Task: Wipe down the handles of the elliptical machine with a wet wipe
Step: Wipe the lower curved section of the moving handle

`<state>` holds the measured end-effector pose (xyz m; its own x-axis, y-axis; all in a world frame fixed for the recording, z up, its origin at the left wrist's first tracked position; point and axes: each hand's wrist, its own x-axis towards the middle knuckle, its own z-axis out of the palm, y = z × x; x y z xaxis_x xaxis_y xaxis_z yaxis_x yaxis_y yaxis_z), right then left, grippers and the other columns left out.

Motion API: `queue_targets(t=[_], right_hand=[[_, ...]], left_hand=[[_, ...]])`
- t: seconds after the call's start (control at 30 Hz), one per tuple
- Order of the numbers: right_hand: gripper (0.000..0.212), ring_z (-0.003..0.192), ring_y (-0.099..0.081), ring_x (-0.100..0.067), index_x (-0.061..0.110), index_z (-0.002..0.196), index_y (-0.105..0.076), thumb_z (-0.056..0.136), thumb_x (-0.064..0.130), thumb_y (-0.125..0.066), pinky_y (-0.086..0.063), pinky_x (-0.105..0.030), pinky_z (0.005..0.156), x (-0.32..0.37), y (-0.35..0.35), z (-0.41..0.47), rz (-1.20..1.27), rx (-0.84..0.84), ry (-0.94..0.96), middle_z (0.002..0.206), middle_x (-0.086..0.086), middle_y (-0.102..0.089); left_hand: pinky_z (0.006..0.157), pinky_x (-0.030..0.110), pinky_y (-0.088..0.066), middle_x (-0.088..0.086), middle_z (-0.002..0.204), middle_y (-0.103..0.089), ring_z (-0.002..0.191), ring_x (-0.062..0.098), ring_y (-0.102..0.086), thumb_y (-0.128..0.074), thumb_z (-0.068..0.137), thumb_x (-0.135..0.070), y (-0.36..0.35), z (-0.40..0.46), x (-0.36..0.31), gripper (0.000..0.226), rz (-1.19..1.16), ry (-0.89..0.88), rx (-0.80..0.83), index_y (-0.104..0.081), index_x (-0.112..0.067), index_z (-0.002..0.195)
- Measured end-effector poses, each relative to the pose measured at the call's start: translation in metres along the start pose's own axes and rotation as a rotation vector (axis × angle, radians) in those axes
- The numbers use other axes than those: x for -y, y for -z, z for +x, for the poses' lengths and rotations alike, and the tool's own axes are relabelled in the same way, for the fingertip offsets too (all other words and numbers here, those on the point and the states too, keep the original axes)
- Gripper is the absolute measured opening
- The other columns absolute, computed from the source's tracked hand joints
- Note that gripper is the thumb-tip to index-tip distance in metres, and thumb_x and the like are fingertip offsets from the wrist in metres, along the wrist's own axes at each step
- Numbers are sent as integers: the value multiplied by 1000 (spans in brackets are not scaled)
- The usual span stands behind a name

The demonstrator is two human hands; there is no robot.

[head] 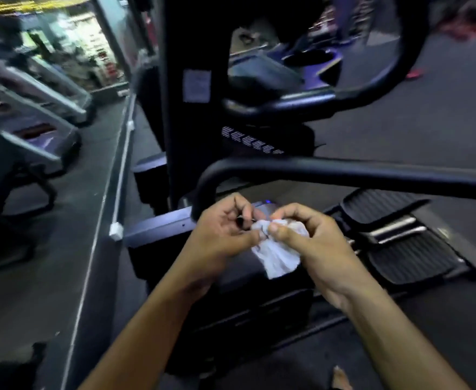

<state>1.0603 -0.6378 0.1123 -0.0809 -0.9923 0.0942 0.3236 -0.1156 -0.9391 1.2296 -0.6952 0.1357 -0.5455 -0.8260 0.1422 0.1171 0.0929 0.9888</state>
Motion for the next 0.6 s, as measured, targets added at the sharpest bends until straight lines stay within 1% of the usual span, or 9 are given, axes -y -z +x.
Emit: queue_targets(t=[0.1,0.13,0.2,0.27,0.33,0.37,0.47,0.53,0.6], right_hand=[[7,78,-61,-26,19,85,-72,84,23,-78,-52,-31,64,38,-4,-15,-26,-128,103,88,-8,-70],[6,75,-56,-29,20,84,-73,85,25,-78,-50,-36,62,53,-5,-19,-32,-186,144,85,-8,-69],[4,73,-56,-27,24,85,-75,84,24,-78,-48,-46,70,84,-5,-22,-43,-311,264,81,-4,-69],[6,76,-61,-19,26,88,-75,82,25,-77,-49,-45,76,111,-2,-24,-78,-432,391,80,0,-69],[9,78,-63,-17,24,90,-74,81,26,-72,-51,-42,74,137,3,-29,-103,-517,493,83,-1,-70],[12,81,-65,-20,22,93,-73,82,25,-74,-53,-42,74,149,6,-31,-116,-535,519,87,-3,-72],[30,95,-70,-32,18,110,-70,83,27,-81,-55,-50,85,182,10,-36,-192,-529,528,106,-15,-75],[28,98,-72,-32,9,109,-69,85,18,-80,-58,-45,85,207,12,-35,-257,-585,628,106,-16,-76],[20,91,-74,-25,8,102,-71,84,14,-76,-59,-34,78,229,13,-35,-288,-672,757,98,-14,-77]], left_hand=[[81,28,-58,5,98,-74,91,17,-69,-72,81,9,-15,16,-29,27,-88,-64,69,-58,-14,87],[80,27,-58,6,100,-74,93,18,-69,-71,80,6,-20,22,-39,25,-130,-84,96,-60,-15,88],[77,26,-57,6,104,-75,94,17,-69,-72,79,4,-32,38,-61,26,-168,-130,160,-60,-17,90],[79,28,-58,7,106,-75,94,17,-70,-73,77,4,-46,55,-82,28,-178,-187,247,-64,-20,88],[76,27,-59,6,105,-77,91,14,-72,-74,75,4,-65,73,-104,28,-151,-255,317,-62,-17,90],[74,25,-58,5,104,-77,90,12,-72,-74,75,4,-76,82,-116,29,-127,-304,343,-60,-15,92],[76,23,-57,4,102,-77,89,11,-72,-76,75,3,-112,102,-150,33,-81,-448,396,-59,-14,98],[80,27,-57,5,104,-76,91,15,-71,-77,76,-1,-133,116,-173,32,-67,-512,425,-62,-19,97],[80,32,-55,6,106,-74,89,21,-70,-78,78,-3,-147,128,-194,31,-80,-568,459,-67,-28,93]])
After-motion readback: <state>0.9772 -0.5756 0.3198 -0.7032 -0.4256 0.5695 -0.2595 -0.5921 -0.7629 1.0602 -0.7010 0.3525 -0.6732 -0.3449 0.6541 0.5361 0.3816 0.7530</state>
